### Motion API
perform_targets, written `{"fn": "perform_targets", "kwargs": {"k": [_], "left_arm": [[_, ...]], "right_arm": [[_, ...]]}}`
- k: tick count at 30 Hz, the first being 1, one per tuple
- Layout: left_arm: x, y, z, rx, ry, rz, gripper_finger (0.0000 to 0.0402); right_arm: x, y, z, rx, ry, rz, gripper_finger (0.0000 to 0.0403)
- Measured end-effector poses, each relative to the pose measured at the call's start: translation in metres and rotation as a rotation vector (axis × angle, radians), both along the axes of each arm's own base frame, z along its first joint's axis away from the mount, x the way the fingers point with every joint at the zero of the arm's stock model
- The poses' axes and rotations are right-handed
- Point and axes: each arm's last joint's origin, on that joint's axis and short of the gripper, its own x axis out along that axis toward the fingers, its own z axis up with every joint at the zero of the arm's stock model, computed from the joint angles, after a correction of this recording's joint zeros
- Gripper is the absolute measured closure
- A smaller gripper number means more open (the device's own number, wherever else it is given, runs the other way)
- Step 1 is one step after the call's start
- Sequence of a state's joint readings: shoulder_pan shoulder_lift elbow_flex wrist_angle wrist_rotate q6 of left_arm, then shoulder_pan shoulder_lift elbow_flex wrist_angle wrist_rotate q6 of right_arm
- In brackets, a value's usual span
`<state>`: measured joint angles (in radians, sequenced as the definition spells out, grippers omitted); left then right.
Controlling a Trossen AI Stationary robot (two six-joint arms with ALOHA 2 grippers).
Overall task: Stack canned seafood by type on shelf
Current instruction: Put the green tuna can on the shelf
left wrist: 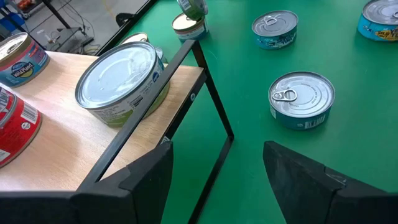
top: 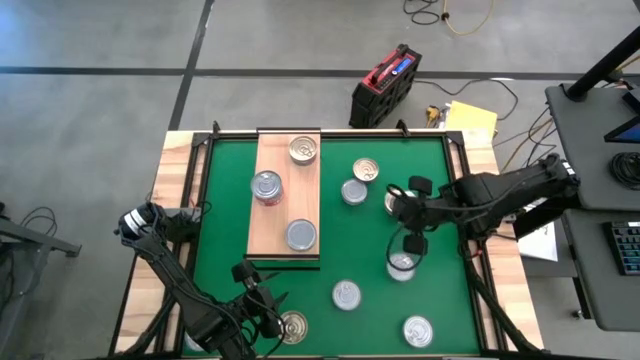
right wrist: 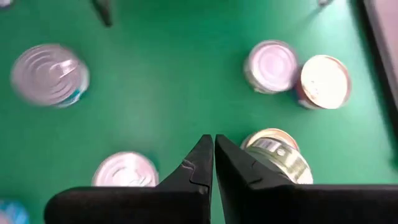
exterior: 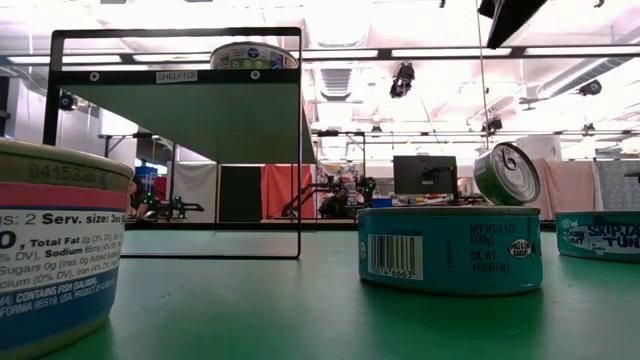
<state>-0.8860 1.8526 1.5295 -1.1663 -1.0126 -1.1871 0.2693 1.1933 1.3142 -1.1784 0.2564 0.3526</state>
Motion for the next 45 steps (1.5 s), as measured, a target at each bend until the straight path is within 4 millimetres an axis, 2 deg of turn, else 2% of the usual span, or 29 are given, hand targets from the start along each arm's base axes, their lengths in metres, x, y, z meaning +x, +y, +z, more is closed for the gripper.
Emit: {"fn": "perform_targets", "kwargs": {"k": [3, 13, 21, 28, 32, 39, 45], "left_arm": [[0.000, 0.000, 0.000, 0.000, 0.000, 0.000, 0.0169], [0.000, 0.000, 0.000, -0.004, -0.003, 0.000, 0.0169], [0.000, 0.000, 0.000, -0.004, -0.003, -0.001, 0.0169], [0.000, 0.000, 0.000, -0.004, -0.002, -0.001, 0.0169], [0.000, 0.000, 0.000, -0.002, 0.000, -0.003, 0.0169], [0.000, 0.000, 0.000, -0.002, -0.001, -0.003, 0.0169], [0.000, 0.000, 0.000, -0.002, -0.001, -0.003, 0.0169]], "right_arm": [[0.003, -0.006, 0.000, 0.030, 0.037, 0.108, 0.0394], [0.007, -0.026, -0.007, -0.086, 0.138, 0.319, 0.0381], [0.007, -0.048, -0.007, -0.143, 0.179, 0.261, 0.0326], [0.002, -0.078, -0.011, 0.027, 0.200, 0.141, 0.0265], [0.000, -0.091, -0.013, 0.023, 0.211, 0.135, 0.0235], [0.001, -0.099, -0.012, -0.092, 0.212, 0.170, 0.0197], [0.004, -0.100, -0.011, -0.110, 0.190, 0.175, 0.0186]]}}
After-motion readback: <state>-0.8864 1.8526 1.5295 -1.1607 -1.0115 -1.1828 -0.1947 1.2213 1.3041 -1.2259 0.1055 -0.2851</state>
